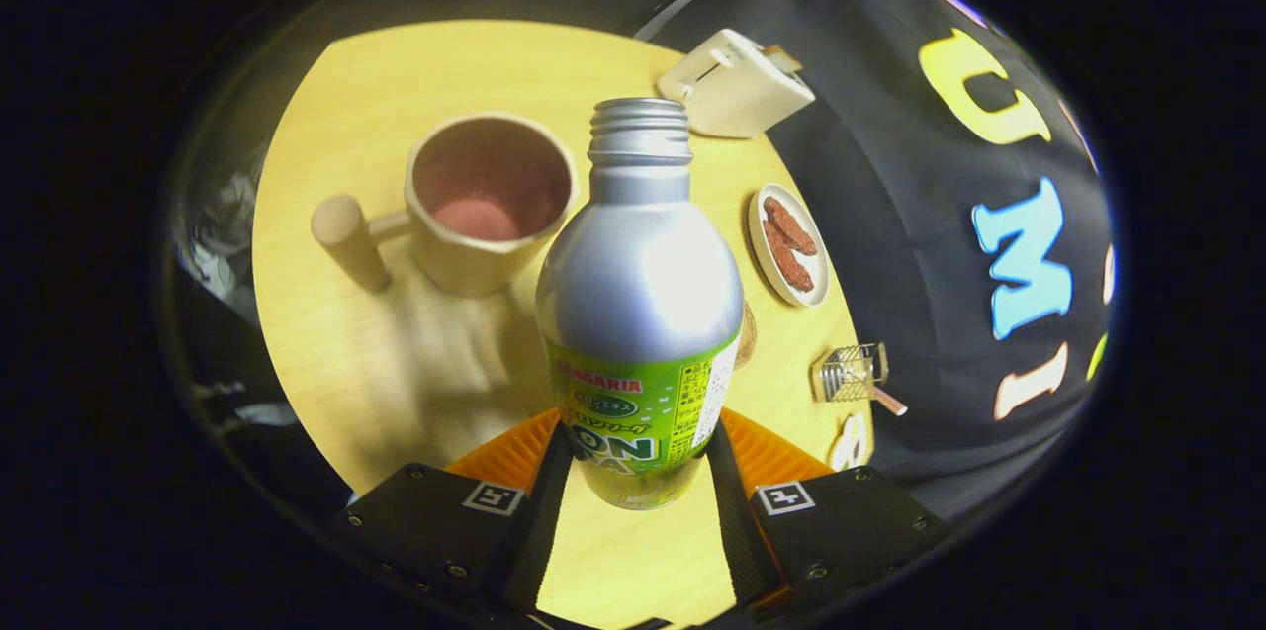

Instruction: Take the bottle from table, then pour the juice into the cup, finally place the bottle on the coaster

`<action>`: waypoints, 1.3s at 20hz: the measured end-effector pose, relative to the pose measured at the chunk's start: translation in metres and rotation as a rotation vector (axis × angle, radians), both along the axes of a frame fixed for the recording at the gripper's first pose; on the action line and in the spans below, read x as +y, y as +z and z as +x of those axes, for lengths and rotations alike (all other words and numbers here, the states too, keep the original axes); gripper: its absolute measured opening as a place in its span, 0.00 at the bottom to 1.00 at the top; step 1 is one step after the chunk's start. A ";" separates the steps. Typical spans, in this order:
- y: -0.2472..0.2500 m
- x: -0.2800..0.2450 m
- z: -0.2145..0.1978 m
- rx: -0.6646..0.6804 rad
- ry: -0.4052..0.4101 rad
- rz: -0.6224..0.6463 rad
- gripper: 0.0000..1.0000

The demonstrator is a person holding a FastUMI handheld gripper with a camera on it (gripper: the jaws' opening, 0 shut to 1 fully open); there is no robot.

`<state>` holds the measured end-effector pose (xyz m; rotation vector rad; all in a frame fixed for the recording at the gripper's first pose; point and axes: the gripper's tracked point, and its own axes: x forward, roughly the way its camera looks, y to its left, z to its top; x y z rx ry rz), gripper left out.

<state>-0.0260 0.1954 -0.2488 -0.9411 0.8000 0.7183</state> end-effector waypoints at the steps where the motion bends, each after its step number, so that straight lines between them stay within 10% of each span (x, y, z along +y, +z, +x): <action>1: -0.002 -0.001 0.000 0.008 -0.018 0.041 0.71; 26: -0.026 -0.010 0.127 0.054 -0.308 0.619 0.71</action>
